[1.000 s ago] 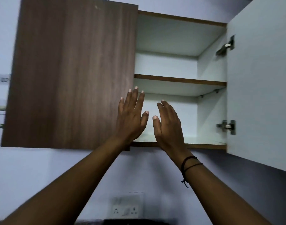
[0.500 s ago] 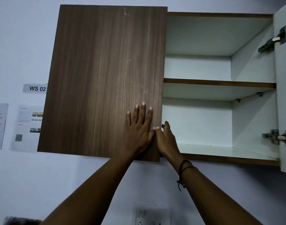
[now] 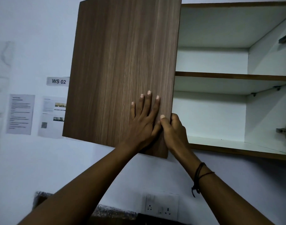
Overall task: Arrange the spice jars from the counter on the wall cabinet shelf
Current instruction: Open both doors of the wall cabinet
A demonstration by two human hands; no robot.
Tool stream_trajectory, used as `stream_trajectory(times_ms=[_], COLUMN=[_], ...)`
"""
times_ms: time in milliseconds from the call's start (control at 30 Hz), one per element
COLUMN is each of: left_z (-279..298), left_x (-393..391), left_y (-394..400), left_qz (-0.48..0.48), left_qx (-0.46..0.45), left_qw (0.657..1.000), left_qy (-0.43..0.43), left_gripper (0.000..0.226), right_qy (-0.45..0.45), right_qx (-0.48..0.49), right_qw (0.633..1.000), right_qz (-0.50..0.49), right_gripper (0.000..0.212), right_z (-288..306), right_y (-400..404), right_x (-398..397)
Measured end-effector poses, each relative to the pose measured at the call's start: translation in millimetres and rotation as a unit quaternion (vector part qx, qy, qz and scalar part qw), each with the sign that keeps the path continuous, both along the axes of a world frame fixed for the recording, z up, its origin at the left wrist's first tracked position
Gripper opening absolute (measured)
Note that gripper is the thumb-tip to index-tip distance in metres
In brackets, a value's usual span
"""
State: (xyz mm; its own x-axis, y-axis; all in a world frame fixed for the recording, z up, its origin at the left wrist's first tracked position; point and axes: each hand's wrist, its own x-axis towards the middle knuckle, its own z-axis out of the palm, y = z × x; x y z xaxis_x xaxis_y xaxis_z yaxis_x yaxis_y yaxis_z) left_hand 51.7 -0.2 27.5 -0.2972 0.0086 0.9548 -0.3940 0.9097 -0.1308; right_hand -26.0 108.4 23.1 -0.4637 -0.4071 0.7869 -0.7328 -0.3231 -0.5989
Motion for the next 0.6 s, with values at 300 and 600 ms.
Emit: stream_trajectory(times_ms=[300,600], left_z=[-1,17], left_x=[112,239], left_y=[43,74], left_qz=[-0.203,-0.308], left_qx=[0.001,0.068], left_qw=[0.977,0.945], left_qy=[0.061,0.087], left_gripper=[0.078,0.073], right_qy=[0.193,0.236], right_qx=[-0.119,-0.226], right_qw=[0.974,0.918], right_qz=[-0.005,0.223], right_gripper=[0.035,0.04], right_z=[-8,-7], right_y=[55,23], right_x=[109,215])
